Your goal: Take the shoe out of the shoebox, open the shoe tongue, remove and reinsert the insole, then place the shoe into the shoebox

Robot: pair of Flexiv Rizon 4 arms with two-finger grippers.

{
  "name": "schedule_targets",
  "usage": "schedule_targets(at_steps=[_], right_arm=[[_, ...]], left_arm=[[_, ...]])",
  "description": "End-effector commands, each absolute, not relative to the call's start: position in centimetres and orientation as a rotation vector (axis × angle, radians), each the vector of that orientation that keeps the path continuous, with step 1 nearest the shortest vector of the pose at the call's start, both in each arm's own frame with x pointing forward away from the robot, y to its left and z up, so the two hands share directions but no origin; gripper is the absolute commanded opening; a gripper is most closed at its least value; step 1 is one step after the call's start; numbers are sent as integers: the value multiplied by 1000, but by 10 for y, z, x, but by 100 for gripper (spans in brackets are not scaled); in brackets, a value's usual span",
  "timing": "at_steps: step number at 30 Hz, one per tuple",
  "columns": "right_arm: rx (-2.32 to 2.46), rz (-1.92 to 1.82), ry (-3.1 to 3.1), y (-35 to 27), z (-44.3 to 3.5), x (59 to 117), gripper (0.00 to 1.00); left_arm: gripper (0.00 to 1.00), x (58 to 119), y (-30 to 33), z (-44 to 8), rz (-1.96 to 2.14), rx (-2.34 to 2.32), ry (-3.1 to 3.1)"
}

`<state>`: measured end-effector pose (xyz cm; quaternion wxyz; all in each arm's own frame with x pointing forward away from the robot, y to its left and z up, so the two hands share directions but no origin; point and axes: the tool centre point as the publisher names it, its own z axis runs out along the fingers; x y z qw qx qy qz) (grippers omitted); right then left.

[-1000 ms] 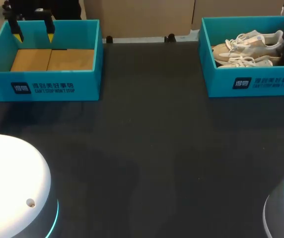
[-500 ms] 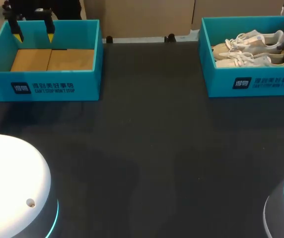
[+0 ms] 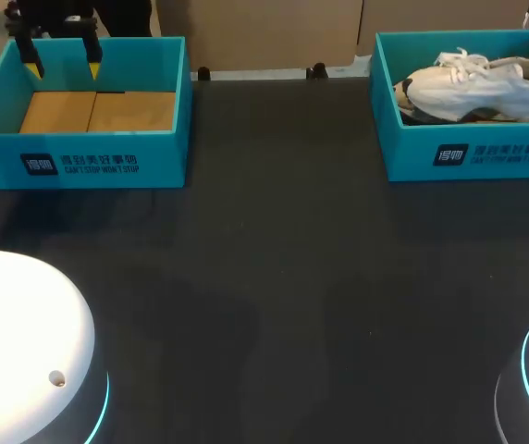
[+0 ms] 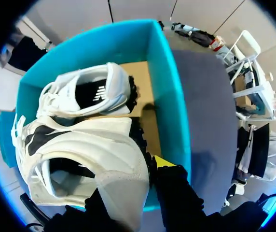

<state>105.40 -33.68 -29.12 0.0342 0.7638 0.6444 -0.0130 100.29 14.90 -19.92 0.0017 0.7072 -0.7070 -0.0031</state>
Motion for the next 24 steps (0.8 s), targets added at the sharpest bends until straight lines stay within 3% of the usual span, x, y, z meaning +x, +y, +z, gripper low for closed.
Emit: schedule_targets(at_steps=[1,13,24], right_arm=[[2315,-70,1955,-329,-259,1044,0],[2281,-179,1935,-325,-202,1028,0],[2249,-186,1893,-276,-155,983,0]], left_arm=[[100,1002,150,-200,-5,2220,-2219],[100,1002,150,-200,-5,2220,-2219],[100,1002,150,-200,-5,2220,-2219]])
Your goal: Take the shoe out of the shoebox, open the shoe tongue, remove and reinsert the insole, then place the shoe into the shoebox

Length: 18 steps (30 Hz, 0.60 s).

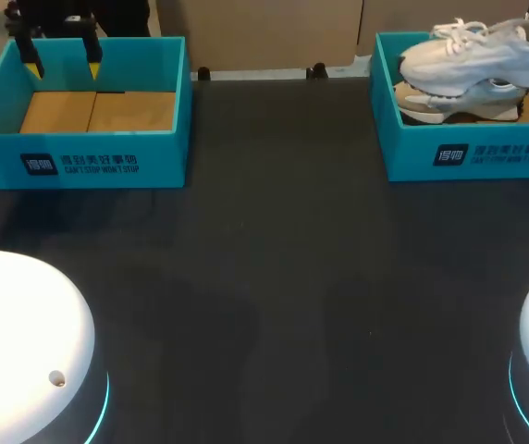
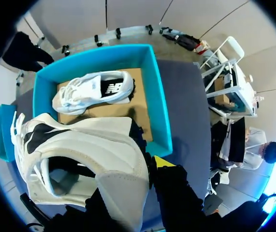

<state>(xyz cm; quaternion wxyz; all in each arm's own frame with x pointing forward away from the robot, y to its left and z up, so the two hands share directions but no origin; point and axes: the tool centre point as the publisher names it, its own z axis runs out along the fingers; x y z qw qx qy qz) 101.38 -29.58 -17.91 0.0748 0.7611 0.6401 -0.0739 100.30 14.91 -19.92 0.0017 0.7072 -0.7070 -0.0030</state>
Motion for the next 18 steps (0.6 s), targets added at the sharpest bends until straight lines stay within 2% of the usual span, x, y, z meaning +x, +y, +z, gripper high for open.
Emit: schedule_targets(at_steps=[1,18], right_arm=[[2251,-178,1889,-271,-153,977,0],[2262,-96,1821,-169,-159,872,0]], left_arm=[[100,1002,150,-200,-5,2220,-2219],[100,1002,150,-200,-5,2220,-2219]])
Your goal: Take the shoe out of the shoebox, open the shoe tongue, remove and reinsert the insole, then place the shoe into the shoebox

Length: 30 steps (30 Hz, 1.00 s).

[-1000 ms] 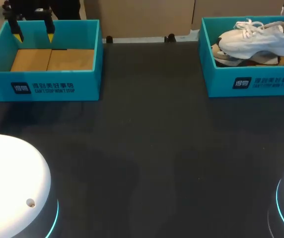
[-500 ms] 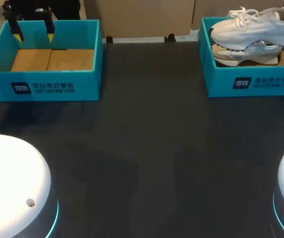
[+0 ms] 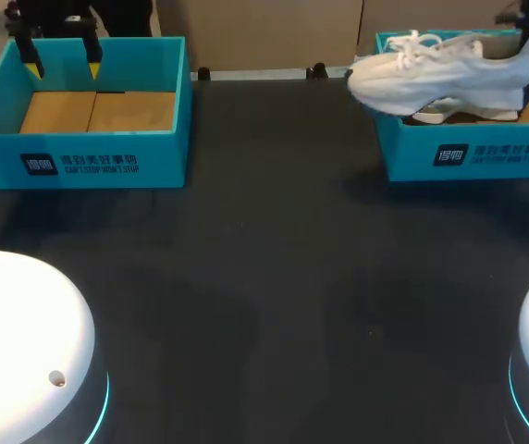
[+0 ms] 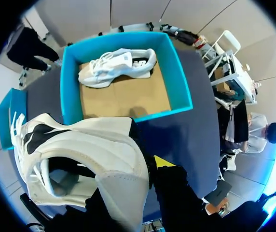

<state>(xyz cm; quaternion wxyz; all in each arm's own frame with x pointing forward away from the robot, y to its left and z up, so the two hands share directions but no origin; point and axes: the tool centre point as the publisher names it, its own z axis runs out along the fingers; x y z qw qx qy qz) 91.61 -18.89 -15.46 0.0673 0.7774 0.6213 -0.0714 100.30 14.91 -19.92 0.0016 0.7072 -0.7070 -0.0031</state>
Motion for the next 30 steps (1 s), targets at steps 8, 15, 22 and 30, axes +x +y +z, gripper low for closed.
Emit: schedule_targets(at_steps=[8,15,22,30], right_arm=[[2273,-81,1795,-126,-176,811,0],[2307,-81,1779,-103,-186,768,0],[2309,-101,1776,-99,-189,763,0],[2300,-115,1785,-98,-192,765,0]], left_arm=[[100,1002,150,-200,-5,2220,-2219],[100,1002,150,-200,-5,2220,-2219],[100,1002,150,-200,-5,2220,-2219],[100,1002,150,-200,-5,2220,-2219]])
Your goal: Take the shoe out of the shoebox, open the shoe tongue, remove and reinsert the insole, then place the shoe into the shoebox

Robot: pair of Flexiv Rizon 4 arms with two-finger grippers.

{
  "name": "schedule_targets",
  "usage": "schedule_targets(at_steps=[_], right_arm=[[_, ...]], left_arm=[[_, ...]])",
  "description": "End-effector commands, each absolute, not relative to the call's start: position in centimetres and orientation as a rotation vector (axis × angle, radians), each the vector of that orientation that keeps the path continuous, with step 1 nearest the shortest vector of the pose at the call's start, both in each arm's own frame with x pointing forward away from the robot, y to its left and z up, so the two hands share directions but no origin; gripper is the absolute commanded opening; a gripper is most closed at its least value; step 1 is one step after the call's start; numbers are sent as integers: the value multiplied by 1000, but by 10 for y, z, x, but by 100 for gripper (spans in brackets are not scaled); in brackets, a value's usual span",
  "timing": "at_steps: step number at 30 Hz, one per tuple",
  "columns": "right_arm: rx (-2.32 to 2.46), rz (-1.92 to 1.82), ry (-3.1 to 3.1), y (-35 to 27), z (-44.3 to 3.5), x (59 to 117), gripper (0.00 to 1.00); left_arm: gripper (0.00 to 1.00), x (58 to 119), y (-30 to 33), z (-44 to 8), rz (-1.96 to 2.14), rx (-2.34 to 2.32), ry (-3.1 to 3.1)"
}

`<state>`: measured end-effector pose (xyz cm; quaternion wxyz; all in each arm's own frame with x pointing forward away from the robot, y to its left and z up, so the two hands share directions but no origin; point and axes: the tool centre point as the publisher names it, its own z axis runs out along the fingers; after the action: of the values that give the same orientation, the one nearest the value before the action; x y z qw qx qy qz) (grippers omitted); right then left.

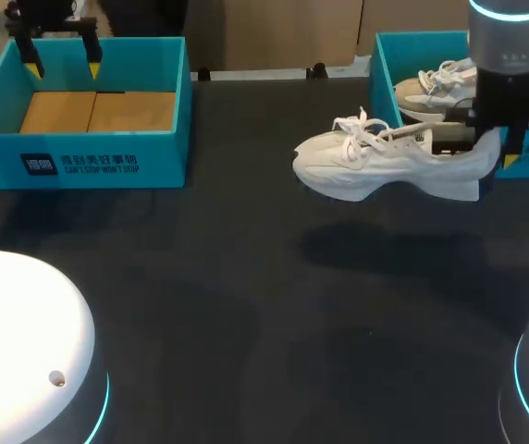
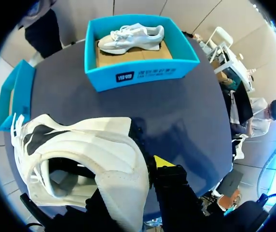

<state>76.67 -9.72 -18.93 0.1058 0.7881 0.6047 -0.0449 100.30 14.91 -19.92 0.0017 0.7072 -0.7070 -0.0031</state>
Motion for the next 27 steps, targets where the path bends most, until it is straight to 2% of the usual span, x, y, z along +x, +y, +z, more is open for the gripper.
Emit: schedule_targets(at_steps=[1,15,23,27], right_arm=[[2279,-118,1803,-94,-197,764,0],[2229,-72,1949,-18,-247,693,0],[2331,-127,2046,29,-300,662,0],[2331,-127,2046,29,-300,662,0]], left_arm=[[100,1002,150,-200,-5,2220,-2219],[100,1002,150,-200,-5,2220,-2219],[100,1002,150,-200,-5,2220,-2219],[100,1002,150,-200,-5,2220,-2219]])
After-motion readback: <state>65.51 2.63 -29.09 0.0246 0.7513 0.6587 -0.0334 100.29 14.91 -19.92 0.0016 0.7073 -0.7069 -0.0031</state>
